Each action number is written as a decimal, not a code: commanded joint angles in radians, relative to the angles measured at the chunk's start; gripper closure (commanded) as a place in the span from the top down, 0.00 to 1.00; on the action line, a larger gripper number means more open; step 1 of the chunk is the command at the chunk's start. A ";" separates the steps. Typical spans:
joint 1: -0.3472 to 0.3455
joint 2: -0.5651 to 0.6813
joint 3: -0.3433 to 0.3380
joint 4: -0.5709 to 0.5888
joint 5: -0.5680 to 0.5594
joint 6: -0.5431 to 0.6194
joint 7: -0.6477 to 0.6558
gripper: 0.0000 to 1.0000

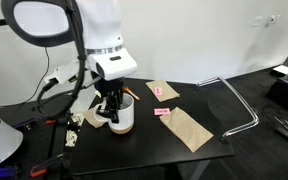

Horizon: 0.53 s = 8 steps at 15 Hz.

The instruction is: Move the mug

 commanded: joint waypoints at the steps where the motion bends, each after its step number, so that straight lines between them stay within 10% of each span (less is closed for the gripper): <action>1: -0.064 -0.138 0.034 -0.091 -0.071 -0.003 0.133 0.03; 8: -0.158 -0.190 0.063 -0.105 -0.066 -0.012 0.192 0.03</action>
